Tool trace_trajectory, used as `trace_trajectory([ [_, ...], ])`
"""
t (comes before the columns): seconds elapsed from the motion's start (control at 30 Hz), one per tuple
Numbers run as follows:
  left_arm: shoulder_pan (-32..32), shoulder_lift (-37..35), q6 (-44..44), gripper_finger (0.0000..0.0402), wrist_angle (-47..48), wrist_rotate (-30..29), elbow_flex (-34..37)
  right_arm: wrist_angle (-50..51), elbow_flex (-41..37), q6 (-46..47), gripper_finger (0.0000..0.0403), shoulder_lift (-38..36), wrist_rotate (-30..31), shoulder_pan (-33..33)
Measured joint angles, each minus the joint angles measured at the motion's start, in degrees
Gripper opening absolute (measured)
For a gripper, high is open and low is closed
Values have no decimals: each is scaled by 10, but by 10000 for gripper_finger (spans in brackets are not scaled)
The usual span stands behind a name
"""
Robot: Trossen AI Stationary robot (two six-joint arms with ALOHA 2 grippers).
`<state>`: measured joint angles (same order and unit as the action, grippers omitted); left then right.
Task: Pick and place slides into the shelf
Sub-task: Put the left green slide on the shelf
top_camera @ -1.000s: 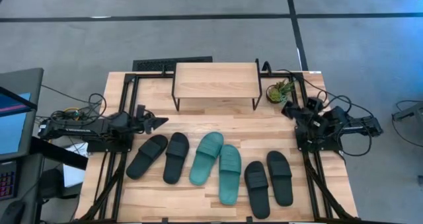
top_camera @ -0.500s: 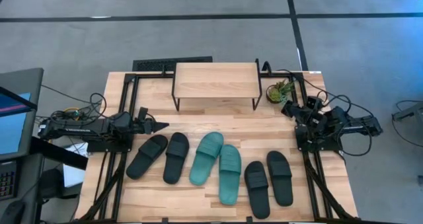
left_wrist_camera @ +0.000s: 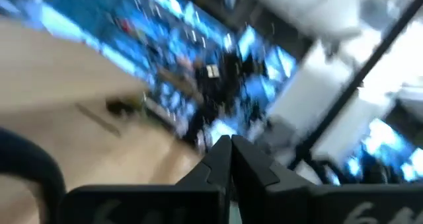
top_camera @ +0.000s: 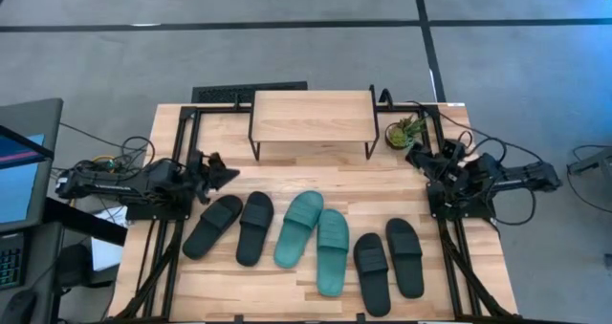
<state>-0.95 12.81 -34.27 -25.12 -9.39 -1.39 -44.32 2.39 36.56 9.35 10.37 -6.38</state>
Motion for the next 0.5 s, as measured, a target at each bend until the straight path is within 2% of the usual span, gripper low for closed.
trace_trajectory([
  [0.1,0,1,-86,0,-37,-29,-1,-19,24,-14,122,39,-2,-15],
  [0.2,-10,17,-115,0,-71,63,-1,-22,59,-24,122,89,-13,-30],
  [0.27,-30,37,-133,0,-90,94,-1,-20,82,-38,122,124,-15,-39],
  [0.33,-57,65,-130,0,-97,78,-7,-21,104,-58,122,160,-15,-47],
  [0.5,-118,164,-42,0,-102,21,-68,-20,151,-120,122,233,-15,-59],
])
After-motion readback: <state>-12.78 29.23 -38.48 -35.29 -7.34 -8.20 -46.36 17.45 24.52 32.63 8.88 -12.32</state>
